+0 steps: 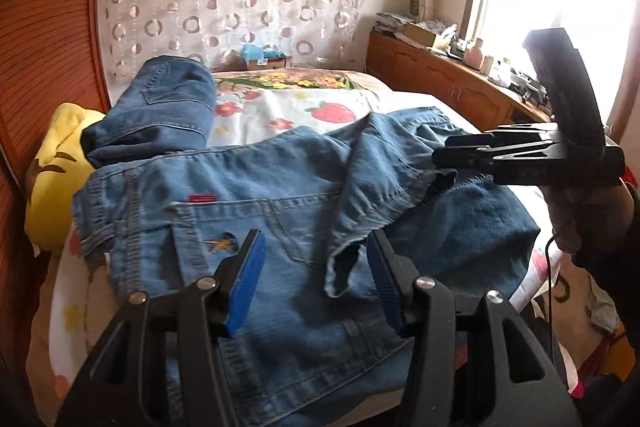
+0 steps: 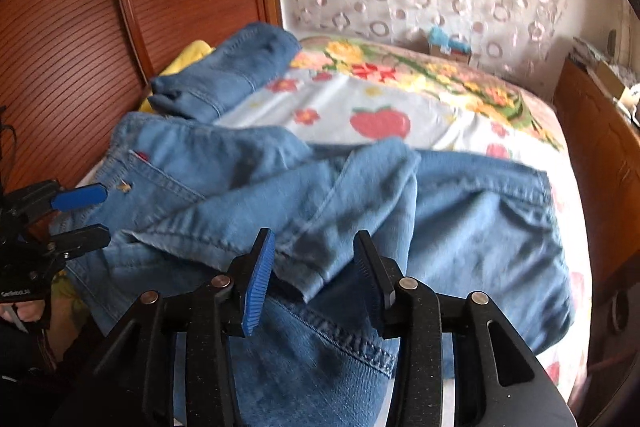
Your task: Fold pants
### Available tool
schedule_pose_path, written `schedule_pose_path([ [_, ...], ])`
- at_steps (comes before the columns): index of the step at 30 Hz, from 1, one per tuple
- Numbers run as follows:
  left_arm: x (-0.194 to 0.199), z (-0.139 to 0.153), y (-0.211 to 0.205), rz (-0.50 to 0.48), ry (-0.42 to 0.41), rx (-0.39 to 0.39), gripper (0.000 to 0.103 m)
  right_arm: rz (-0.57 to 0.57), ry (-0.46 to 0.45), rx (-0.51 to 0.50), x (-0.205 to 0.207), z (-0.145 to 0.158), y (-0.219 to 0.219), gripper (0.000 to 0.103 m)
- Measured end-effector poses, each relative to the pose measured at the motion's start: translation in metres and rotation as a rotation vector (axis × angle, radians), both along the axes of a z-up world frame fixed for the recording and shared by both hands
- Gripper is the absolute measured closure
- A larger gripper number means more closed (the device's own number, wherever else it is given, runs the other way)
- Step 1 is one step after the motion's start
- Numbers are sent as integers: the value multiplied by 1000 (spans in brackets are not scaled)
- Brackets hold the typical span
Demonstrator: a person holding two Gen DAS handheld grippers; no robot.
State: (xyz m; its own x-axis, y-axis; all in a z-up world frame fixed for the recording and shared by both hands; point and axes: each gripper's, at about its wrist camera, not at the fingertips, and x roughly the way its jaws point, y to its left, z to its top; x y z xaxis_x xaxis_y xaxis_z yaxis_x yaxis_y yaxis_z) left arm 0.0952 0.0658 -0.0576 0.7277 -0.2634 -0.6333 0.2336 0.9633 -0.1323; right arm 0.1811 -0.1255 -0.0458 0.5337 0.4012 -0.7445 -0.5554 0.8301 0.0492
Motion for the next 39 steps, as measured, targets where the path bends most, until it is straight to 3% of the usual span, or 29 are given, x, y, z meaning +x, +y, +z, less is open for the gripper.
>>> schedule_pose_path([
  [13, 15, -24, -21, -43, 52, 55, 53, 1, 85, 28, 8, -22, 1, 55],
  [14, 17, -26, -23, -49, 53, 65, 55, 3, 88, 27, 9, -23, 3, 59],
  [15, 18, -28, -24, -52, 53, 71, 57, 10, 92, 27, 10, -24, 4, 74],
  [17, 19, -29, -27, -61, 51, 80, 61, 22, 87, 30, 10, -23, 6, 94],
  [19, 17, -29, -30, -81, 46, 76, 71, 39, 71, 50, 7, -18, 5, 98],
  [23, 12, -27, -34, -104, 33, 81, 92, 61, 11, 81, 0, 1, 6, 100],
  [26, 5, -18, -34, -110, 11, 75, 100, 72, -35, 101, -3, 19, 8, 100],
  [34, -31, 35, -3, -75, -99, 17, 101, 139, -149, 151, -9, 82, 35, 101],
  [39, -57, 60, 26, -29, -139, 0, 101, 214, -200, 158, -15, 115, 78, 101],
])
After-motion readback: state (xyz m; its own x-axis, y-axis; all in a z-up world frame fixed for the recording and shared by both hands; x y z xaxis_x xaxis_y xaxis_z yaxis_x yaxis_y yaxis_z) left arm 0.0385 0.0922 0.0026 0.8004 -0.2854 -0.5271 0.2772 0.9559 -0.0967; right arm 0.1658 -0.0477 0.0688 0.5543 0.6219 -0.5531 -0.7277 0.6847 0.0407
